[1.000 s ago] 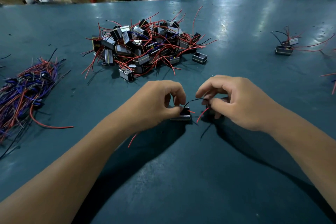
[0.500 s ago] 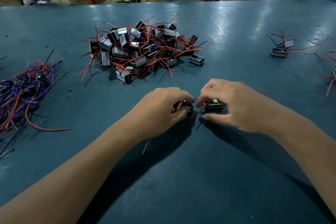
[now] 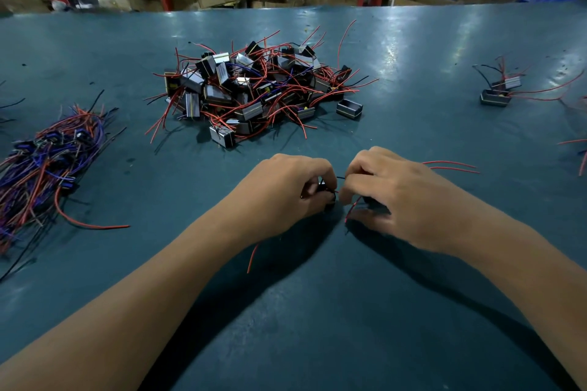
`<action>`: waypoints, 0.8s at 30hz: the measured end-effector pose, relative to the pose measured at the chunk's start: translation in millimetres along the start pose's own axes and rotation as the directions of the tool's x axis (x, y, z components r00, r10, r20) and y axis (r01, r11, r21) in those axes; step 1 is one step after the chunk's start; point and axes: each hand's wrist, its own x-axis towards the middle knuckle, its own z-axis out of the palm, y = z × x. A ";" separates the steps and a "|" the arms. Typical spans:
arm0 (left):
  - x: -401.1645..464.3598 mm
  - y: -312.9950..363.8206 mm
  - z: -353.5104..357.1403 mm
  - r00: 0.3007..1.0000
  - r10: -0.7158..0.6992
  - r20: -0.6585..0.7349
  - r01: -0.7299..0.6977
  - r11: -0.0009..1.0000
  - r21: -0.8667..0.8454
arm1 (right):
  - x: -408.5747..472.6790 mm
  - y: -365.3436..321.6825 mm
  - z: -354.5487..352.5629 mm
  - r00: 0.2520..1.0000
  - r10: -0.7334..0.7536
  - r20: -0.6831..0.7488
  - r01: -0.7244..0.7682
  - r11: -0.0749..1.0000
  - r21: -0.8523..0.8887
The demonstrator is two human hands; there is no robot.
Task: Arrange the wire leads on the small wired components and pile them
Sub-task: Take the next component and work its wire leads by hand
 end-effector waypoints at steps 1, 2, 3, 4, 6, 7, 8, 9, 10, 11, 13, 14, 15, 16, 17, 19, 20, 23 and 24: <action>-0.2 -0.4 -1.0 1.000 0.006 0.000 -0.006 1.000 -0.005 | -0.2 -0.2 -1.1 1.000 -0.003 -0.004 0.003 1.000 0.011; -0.7 -0.9 -2.2 1.000 0.017 0.000 -0.017 1.000 -0.005 | -0.3 -0.3 -1.8 1.000 -0.011 -0.010 0.012 1.000 0.027; -1.2 -1.6 -3.0 0.999 0.037 -0.001 -0.037 0.999 -0.001 | -0.7 -0.4 -1.7 1.000 -0.017 -0.019 0.018 0.999 0.048; -1.9 -2.2 -3.4 0.998 0.064 -0.006 -0.064 0.998 0.007 | -1.2 -0.7 -1.0 0.999 -0.005 -0.032 0.008 0.997 0.077; -3.1 -3.2 -3.4 0.994 0.111 -0.017 -0.111 0.993 0.028 | -2.1 -1.1 -0.1 0.997 0.064 -0.039 -0.057 0.988 0.145; -3.4 -4.1 -3.1 0.992 0.124 -0.018 -0.124 0.992 0.034 | -2.2 -0.9 0.5 0.996 0.085 -0.031 -0.079 0.983 0.164; -3.4 -5.3 -2.9 0.991 0.132 -0.017 -0.131 0.991 0.030 | -2.1 -0.8 1.0 0.996 0.082 -0.024 -0.077 0.984 0.161; -3.2 -6.8 -2.7 0.991 0.134 -0.018 -0.134 0.991 0.017 | -1.6 -1.2 1.3 0.998 0.061 -0.022 -0.057 0.989 0.140; -3.1 -8.1 -2.5 0.991 0.132 -0.022 -0.132 0.991 -0.004 | -0.8 -1.4 1.6 0.999 0.030 -0.021 -0.028 0.994 0.108; -2.8 -9.5 -2.2 0.991 0.129 -0.027 -0.130 0.991 -0.028 | -0.3 -1.5 1.7 1.000 0.004 -0.019 -0.003 0.997 0.079; -2.5 -11.6 -1.6 0.992 0.125 -0.034 -0.127 0.989 -0.076 | 0.0 -2.0 1.7 1.000 -0.016 -0.018 0.017 0.998 0.058; -2.4 -12.3 -1.2 0.993 0.116 -0.035 -0.119 0.988 -0.098 | 0.1 -2.5 1.4 1.000 -0.014 -0.021 0.015 0.998 0.060; -2.1 -13.0 -1.0 0.994 0.102 -0.036 -0.106 0.987 -0.119 | 0.0 -3.1 0.9 1.000 -0.004 -0.026 0.006 0.998 0.064; -1.9 -13.7 -0.9 0.996 0.085 -0.035 -0.090 0.986 -0.139 | 0.0 -3.7 0.2 0.999 0.013 -0.039 -0.010 0.998 0.070; -1.6 -14.3 -0.9 0.997 0.067 -0.031 -0.071 0.985 -0.159 | 0.1 -4.4 -0.3 0.997 0.041 -0.062 -0.036 0.996 0.079; -1.3 -15.3 -0.9 0.999 0.035 -0.013 -0.037 0.979 -0.203 | 0.5 -6.5 -0.1 0.985 0.126 -0.117 -0.111 0.985 0.130; -1.2 -15.6 -0.5 1.000 0.022 -0.006 -0.023 0.974 -0.225 | 1.0 -7.6 1.0 0.974 0.178 -0.139 -0.154 0.974 0.167; -0.8 -16.4 2.0 1.000 -0.030 -0.002 0.029 0.957 -0.288 | 2.3 -13.4 6.9 0.939 0.289 -0.187 -0.243 0.942 0.232; -0.8 -16.7 2.9 0.999 -0.046 -0.003 0.043 0.950 -0.309 | 2.8 -15.6 8.5 0.929 0.312 -0.199 -0.263 0.935 0.238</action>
